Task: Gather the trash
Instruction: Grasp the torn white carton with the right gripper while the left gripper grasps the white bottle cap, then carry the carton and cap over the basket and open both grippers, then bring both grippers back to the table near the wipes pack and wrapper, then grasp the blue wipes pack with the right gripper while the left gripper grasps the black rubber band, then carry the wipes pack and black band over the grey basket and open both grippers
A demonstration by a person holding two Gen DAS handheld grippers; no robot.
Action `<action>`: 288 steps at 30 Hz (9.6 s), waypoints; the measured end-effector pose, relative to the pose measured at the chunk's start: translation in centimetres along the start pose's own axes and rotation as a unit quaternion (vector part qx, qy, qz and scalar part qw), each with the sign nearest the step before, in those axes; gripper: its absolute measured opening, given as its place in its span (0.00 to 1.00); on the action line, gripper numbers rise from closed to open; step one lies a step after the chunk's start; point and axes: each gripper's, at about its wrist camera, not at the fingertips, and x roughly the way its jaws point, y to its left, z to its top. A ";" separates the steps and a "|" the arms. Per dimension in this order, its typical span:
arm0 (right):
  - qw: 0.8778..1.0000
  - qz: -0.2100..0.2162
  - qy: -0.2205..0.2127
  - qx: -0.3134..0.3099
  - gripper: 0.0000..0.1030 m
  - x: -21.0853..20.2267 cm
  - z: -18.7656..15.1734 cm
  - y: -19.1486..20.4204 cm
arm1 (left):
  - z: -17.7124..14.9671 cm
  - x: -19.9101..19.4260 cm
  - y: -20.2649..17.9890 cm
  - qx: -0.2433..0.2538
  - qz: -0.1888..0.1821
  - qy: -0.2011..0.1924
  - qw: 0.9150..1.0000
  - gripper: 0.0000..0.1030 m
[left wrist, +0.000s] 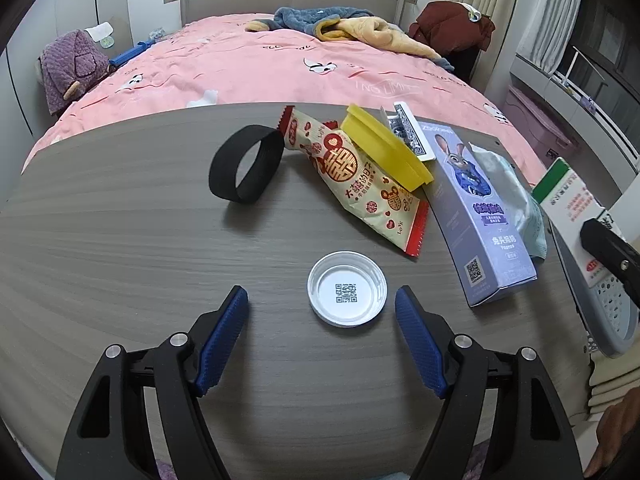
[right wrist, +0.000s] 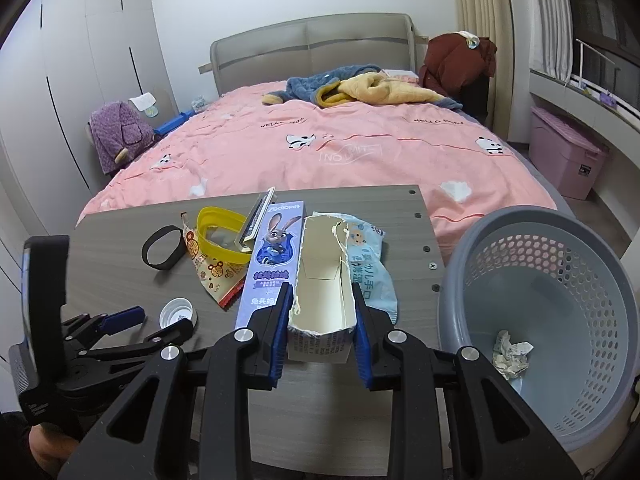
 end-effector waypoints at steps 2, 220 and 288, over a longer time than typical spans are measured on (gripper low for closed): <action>1.000 -0.001 -0.001 0.002 0.27 -0.2 -0.1 -0.3 | 0.0 0.2 -0.3 0.007 0.005 -0.002 1.000 0.71; 0.995 -0.028 0.072 0.060 0.52 2.9 0.0 -3.6 | 7.1 3.5 6.1 -0.037 0.013 -0.032 0.999 0.27; 0.971 -0.129 0.023 0.202 0.53 -4.9 -3.6 -23.2 | 4.4 -1.7 -28.2 0.239 -0.153 -0.031 0.958 0.17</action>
